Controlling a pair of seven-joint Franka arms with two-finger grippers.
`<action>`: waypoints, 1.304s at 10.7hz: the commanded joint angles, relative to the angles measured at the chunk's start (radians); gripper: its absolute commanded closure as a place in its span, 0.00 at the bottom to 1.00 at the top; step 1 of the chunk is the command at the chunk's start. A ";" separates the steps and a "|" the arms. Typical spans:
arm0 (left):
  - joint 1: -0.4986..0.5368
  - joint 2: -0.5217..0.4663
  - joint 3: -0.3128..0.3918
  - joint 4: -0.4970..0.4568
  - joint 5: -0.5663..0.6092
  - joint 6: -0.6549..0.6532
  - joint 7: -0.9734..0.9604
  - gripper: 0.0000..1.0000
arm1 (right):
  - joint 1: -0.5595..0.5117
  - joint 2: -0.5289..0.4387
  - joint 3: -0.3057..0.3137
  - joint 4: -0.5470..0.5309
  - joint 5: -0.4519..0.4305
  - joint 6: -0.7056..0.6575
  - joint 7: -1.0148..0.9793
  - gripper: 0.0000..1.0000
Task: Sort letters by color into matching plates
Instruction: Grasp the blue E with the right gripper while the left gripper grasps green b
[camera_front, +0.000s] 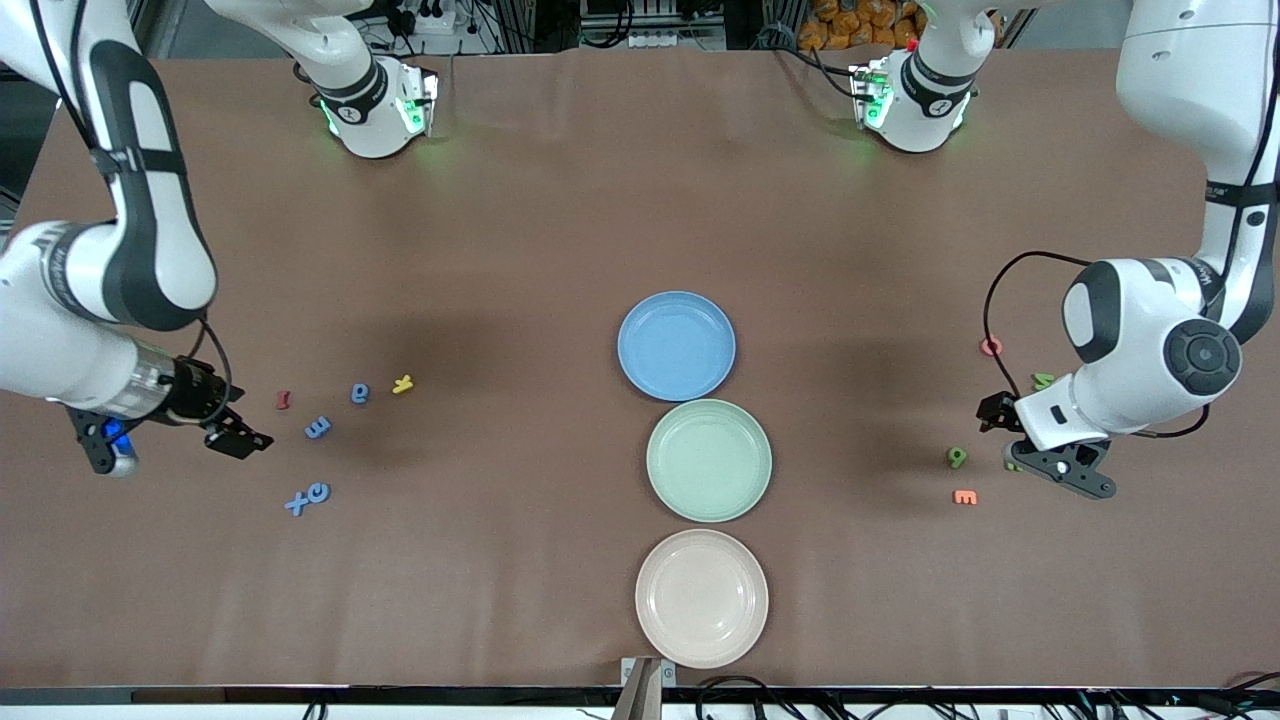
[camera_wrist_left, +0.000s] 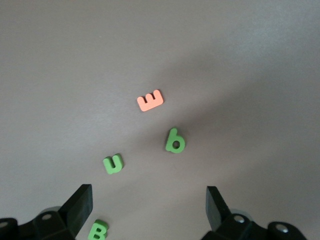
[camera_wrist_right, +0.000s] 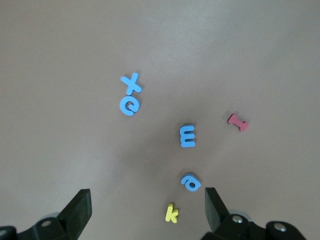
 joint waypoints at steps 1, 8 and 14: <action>-0.002 0.032 -0.031 0.004 0.010 0.025 0.009 0.00 | 0.008 0.069 -0.005 -0.026 0.013 0.071 0.073 0.00; -0.002 0.111 -0.065 -0.017 0.019 0.126 0.026 0.00 | -0.005 0.175 -0.005 -0.117 0.015 0.256 0.070 0.00; 0.020 0.167 -0.065 -0.011 0.019 0.153 0.090 0.00 | 0.001 0.227 -0.005 -0.137 0.015 0.356 0.066 0.07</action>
